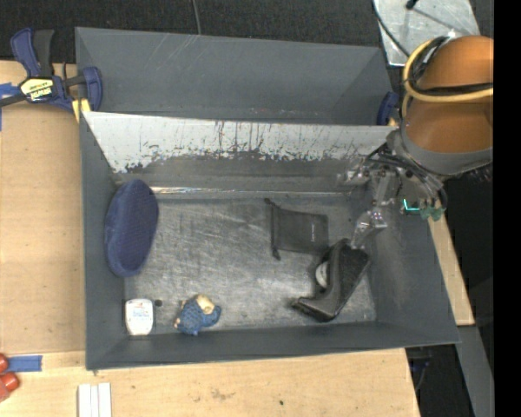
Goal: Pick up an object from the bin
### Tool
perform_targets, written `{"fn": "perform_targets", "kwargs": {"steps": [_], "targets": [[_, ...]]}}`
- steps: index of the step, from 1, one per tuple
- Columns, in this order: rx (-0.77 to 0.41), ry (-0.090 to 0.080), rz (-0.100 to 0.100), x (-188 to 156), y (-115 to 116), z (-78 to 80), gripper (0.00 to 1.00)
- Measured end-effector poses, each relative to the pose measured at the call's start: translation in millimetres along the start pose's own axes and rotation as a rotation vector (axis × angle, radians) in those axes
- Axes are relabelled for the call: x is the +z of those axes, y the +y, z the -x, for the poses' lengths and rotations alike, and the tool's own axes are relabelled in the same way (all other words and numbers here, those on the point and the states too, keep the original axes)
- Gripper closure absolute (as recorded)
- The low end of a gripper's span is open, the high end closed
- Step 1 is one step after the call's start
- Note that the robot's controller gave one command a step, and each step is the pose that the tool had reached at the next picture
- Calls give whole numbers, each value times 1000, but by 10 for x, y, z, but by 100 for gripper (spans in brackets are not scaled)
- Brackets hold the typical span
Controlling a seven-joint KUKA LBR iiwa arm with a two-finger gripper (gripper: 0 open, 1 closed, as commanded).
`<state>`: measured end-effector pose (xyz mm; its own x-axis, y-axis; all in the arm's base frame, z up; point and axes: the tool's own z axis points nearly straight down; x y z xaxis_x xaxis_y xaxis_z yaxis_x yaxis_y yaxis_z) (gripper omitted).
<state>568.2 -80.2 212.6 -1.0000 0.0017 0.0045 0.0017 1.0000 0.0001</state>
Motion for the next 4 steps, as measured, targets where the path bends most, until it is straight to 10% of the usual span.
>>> {"fn": "perform_targets", "kwargs": {"steps": [1,2,3,4], "targets": [[68,-8,1,1368,349,-263,0],[-278,-16,-5,1364,865,11,0],[-277,-35,-2,1326,887,56,100],[-252,-18,-3,157,749,138,100]]}}
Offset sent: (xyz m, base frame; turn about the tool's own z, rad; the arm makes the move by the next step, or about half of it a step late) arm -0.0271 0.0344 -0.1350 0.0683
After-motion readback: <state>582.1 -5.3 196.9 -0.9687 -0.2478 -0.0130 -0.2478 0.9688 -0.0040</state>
